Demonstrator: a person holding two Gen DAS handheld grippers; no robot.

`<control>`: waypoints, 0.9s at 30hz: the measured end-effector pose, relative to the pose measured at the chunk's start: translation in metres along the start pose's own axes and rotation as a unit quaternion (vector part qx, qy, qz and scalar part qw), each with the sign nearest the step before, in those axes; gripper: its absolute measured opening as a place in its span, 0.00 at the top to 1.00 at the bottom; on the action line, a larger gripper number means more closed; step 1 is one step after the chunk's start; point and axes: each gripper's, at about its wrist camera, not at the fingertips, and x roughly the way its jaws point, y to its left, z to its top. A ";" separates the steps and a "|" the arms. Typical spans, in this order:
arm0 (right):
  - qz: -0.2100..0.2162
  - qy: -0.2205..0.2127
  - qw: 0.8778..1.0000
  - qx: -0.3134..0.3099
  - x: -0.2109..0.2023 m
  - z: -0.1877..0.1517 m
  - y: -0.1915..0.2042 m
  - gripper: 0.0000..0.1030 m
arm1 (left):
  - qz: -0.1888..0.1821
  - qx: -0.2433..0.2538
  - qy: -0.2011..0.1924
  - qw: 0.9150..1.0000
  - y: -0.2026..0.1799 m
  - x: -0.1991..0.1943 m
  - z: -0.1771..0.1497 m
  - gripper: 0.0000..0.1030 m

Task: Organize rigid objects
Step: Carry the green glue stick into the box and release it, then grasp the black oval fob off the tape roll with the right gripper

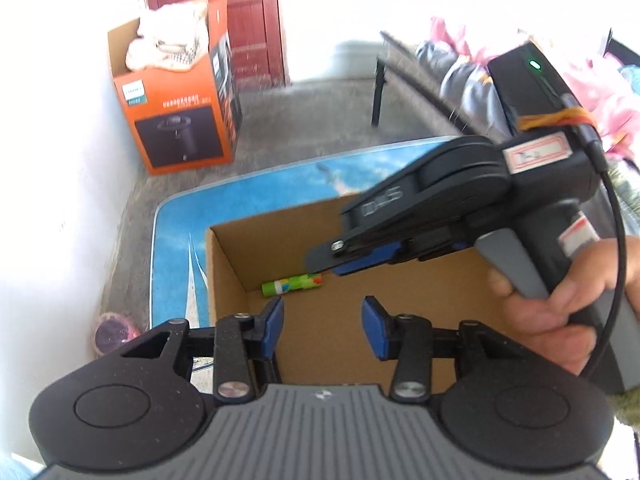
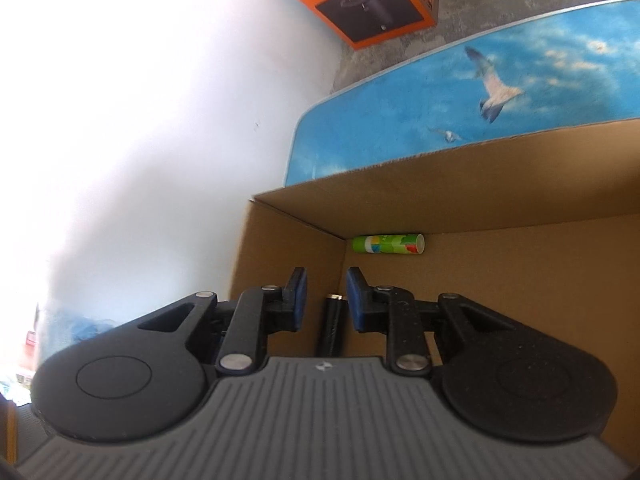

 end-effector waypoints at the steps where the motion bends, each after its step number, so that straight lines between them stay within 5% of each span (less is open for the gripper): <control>1: 0.005 -0.007 1.000 -0.002 -0.014 -0.002 0.005 0.79 | -0.006 -0.002 -0.009 1.000 0.000 -0.012 -0.003 0.56; 10: 0.068 -0.091 0.992 -0.058 -0.154 -0.088 0.031 0.76 | -0.054 -0.014 -0.068 0.996 0.001 -0.097 -0.046 0.51; 14: 0.049 -0.125 0.986 -0.095 -0.191 -0.156 0.026 0.72 | -0.074 -0.019 -0.071 0.995 -0.004 -0.113 -0.086 0.50; 20: -0.018 -0.120 0.989 -0.090 -0.168 -0.251 -0.011 0.71 | -0.091 0.014 -0.056 0.994 -0.031 -0.094 -0.155 0.50; 27: -0.015 -0.094 0.995 0.009 -0.111 -0.288 -0.061 0.70 | -0.120 0.038 -0.003 0.992 -0.071 -0.051 -0.196 0.50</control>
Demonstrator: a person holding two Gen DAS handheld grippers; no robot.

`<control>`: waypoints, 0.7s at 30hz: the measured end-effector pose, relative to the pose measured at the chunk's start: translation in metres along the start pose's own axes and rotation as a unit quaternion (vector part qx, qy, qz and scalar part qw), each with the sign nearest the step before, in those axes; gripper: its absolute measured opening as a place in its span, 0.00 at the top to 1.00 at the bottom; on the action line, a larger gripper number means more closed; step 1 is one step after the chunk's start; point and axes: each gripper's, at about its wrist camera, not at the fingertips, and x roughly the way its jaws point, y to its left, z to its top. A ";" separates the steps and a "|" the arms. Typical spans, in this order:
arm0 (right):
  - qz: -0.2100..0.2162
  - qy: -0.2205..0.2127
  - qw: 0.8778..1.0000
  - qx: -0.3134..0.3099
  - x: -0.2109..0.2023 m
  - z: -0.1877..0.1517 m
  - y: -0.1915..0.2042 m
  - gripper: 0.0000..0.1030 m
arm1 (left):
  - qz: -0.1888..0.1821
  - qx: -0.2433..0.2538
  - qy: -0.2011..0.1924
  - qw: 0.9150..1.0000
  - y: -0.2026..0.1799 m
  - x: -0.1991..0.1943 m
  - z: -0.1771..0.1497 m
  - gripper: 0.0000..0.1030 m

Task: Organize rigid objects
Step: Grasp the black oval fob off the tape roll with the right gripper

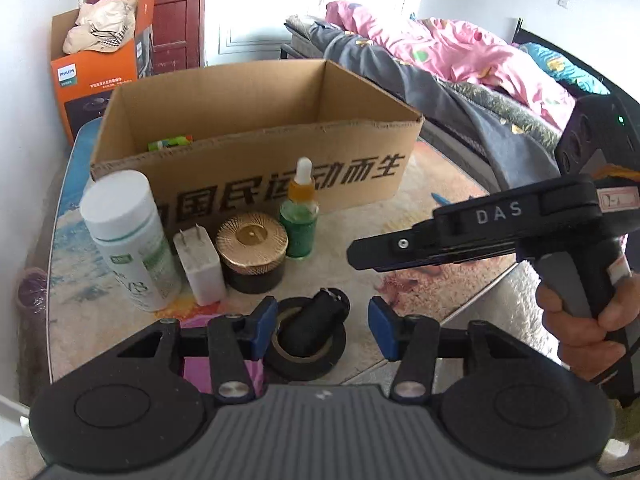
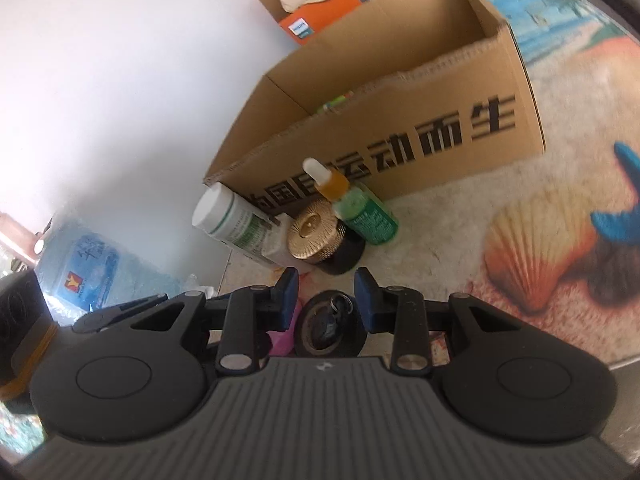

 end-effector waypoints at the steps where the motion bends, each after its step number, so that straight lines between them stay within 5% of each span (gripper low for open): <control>1: 0.007 0.005 1.000 0.010 0.006 -0.003 -0.003 0.70 | 0.009 0.007 0.005 1.000 -0.004 0.006 -0.002 0.51; 10: 0.014 0.030 0.998 0.047 0.034 -0.009 -0.003 0.78 | 0.028 0.020 0.033 0.999 -0.008 0.035 -0.020 0.62; 21: 0.013 0.021 1.000 -0.009 0.034 -0.008 0.027 0.84 | 0.026 0.012 0.017 0.999 -0.002 0.033 -0.022 0.64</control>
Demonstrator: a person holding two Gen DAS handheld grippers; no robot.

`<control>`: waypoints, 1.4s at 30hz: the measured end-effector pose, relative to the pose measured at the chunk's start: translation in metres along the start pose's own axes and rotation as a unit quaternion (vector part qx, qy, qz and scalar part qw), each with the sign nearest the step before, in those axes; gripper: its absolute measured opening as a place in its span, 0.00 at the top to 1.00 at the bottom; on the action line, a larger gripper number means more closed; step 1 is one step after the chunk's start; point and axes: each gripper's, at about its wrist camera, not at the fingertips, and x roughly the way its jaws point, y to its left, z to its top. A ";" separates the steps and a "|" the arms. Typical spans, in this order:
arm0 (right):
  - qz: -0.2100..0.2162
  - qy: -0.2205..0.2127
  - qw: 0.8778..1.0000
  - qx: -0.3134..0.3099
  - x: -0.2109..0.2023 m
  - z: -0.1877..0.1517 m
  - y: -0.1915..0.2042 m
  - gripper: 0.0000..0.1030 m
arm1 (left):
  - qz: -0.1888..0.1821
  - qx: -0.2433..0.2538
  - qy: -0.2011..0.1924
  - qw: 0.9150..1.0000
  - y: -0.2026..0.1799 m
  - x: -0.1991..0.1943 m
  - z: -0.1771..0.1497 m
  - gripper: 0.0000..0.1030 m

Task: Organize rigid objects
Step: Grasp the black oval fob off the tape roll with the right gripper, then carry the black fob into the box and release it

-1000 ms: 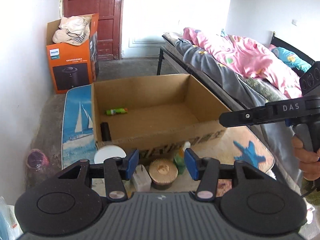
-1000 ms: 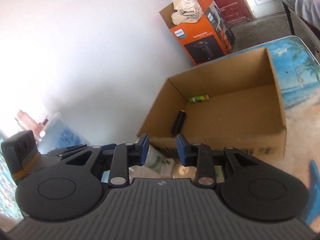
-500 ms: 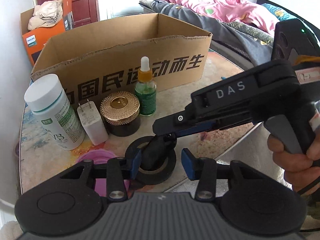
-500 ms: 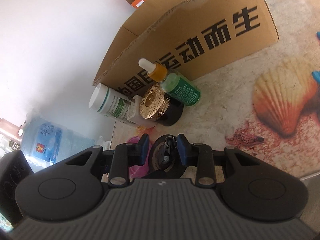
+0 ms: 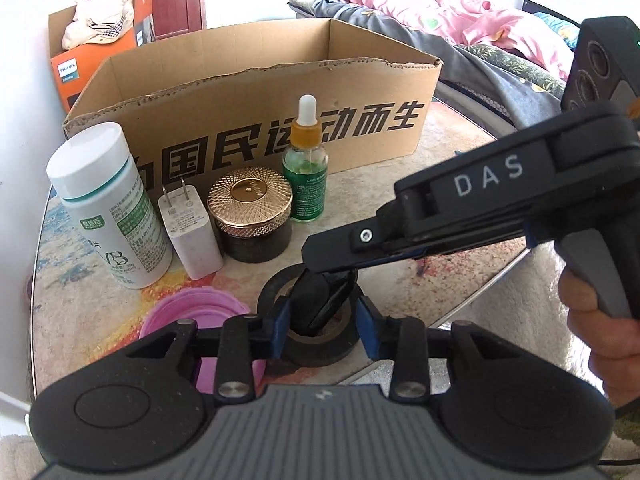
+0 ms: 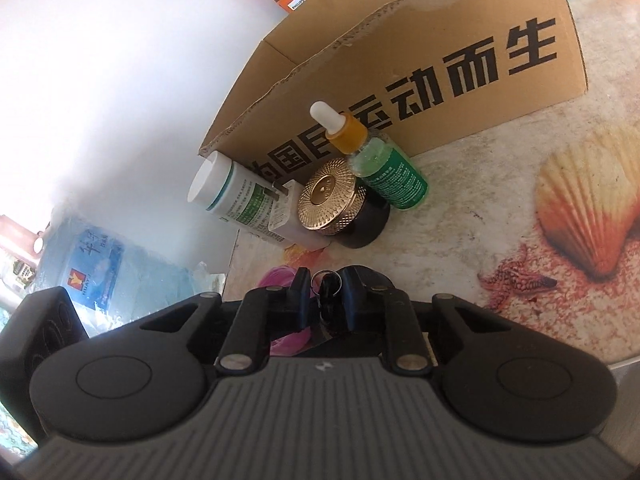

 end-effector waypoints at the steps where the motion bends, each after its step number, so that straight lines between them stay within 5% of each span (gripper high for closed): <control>1: -0.002 0.000 1.000 -0.003 0.001 -0.001 0.001 0.85 | 0.002 -0.002 -0.001 1.000 0.001 0.000 0.000 0.66; 5: -0.015 -0.004 1.000 -0.018 0.007 -0.001 0.007 0.85 | 0.011 -0.006 -0.005 1.000 0.003 0.000 0.001 0.75; 19: -0.026 -0.028 0.997 -0.069 -0.011 0.007 0.046 0.85 | 0.024 0.009 -0.048 0.999 0.002 -0.033 0.010 0.77; 29: 0.023 -0.081 0.980 -0.182 -0.040 0.087 0.121 0.85 | 0.053 0.028 -0.127 0.990 0.027 -0.094 0.086 0.77; 33: 0.031 -0.055 0.983 -0.171 -0.015 0.144 0.124 0.85 | 0.059 0.007 -0.098 0.993 0.053 -0.078 0.135 0.77; 42: 0.016 0.099 0.995 -0.022 0.102 0.249 0.062 0.85 | 0.066 -0.052 0.047 0.995 0.117 0.028 0.199 0.77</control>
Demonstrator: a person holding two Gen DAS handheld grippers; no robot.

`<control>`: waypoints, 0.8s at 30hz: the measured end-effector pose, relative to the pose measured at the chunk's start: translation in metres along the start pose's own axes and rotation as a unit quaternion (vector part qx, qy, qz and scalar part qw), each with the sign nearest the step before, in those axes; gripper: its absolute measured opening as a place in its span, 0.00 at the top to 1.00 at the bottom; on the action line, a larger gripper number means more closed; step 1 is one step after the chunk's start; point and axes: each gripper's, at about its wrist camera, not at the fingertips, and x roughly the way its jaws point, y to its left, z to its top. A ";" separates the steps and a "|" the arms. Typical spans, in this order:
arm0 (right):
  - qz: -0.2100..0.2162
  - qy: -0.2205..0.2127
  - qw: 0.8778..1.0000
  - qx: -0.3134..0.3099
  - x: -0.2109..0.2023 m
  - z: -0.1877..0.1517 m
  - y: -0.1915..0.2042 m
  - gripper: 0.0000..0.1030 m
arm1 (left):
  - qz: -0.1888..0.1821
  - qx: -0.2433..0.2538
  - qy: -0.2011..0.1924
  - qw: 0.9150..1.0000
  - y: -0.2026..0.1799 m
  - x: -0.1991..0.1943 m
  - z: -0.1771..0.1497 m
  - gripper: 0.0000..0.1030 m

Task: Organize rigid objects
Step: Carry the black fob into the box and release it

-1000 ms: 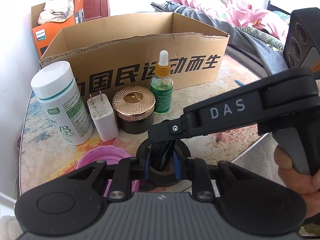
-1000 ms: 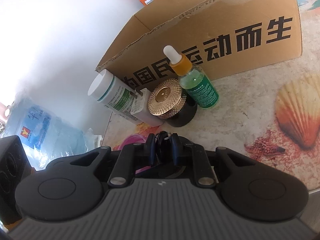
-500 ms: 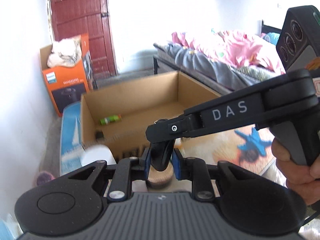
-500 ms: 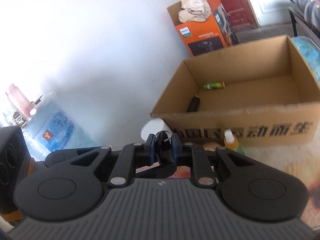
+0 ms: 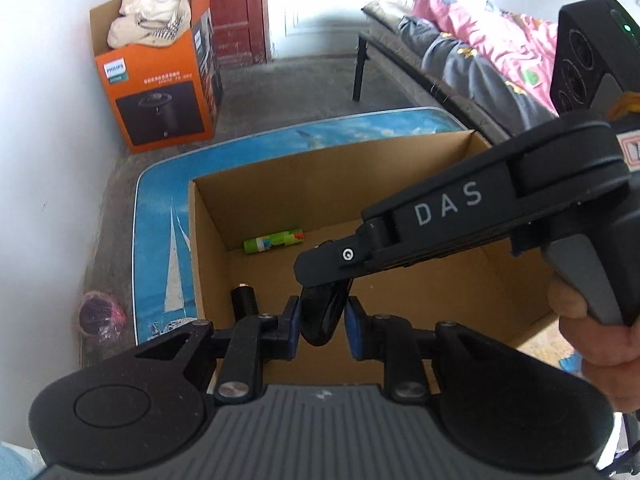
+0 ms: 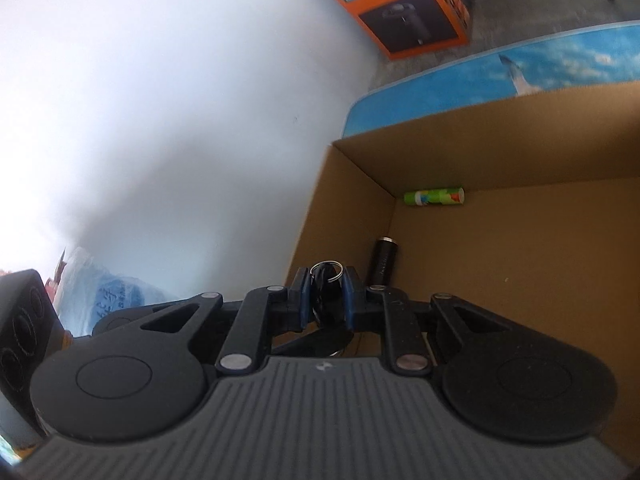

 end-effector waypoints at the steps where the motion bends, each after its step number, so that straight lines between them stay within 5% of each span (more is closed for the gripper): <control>1: -0.001 0.009 1.000 0.012 0.009 0.006 -0.008 0.85 | 0.003 -0.002 0.010 1.000 0.002 0.010 0.004 0.77; 6: -0.007 0.045 0.998 0.044 0.049 0.020 -0.032 0.86 | 0.027 -0.008 0.051 0.998 0.009 0.043 0.012 0.76; 15: -0.052 0.052 0.997 0.024 0.090 0.036 -0.042 0.80 | 0.028 -0.016 0.052 0.998 0.010 0.045 0.011 0.75; 24: -0.033 0.000 0.999 0.001 0.032 0.022 -0.024 0.73 | -0.006 -0.036 -0.016 0.999 0.010 -0.018 0.002 0.73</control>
